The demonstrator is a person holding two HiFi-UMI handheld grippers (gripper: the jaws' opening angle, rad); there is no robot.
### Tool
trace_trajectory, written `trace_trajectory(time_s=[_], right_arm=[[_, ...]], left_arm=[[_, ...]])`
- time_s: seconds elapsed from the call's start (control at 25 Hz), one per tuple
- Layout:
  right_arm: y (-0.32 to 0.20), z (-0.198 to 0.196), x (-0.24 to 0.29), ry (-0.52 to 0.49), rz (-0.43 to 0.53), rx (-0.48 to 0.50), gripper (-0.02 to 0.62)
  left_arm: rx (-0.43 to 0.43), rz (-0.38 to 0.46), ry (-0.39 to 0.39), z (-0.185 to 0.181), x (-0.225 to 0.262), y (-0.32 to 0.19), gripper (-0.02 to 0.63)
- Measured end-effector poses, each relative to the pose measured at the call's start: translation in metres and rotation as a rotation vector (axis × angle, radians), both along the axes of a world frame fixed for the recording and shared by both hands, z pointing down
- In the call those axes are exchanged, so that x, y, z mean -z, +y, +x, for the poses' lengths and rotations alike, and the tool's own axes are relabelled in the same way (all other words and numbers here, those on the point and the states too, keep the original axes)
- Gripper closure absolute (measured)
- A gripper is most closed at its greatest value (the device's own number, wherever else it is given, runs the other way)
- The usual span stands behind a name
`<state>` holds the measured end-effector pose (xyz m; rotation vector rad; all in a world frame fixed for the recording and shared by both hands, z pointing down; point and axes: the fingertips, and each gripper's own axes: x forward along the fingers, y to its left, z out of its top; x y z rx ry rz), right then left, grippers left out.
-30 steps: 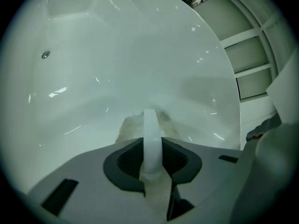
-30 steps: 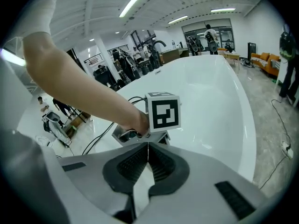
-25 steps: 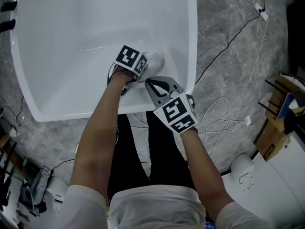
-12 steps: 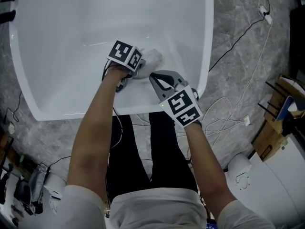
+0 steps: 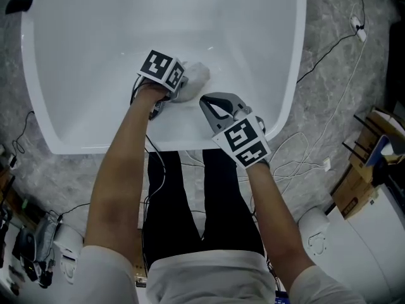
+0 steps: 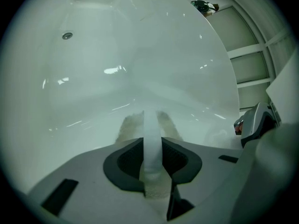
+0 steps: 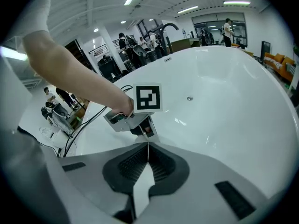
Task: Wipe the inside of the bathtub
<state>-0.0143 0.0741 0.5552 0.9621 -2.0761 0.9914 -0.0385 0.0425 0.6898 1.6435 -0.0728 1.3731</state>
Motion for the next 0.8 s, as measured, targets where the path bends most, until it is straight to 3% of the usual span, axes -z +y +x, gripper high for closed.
trace_trajectory(time_s=[0.8], right_arm=[[-0.033,-0.098,0.023,-0.040,0.034,0.120,0.575]], left_arm=[[0.011,0.039,-0.127,-0.158,0.015,-0.057,0.502]])
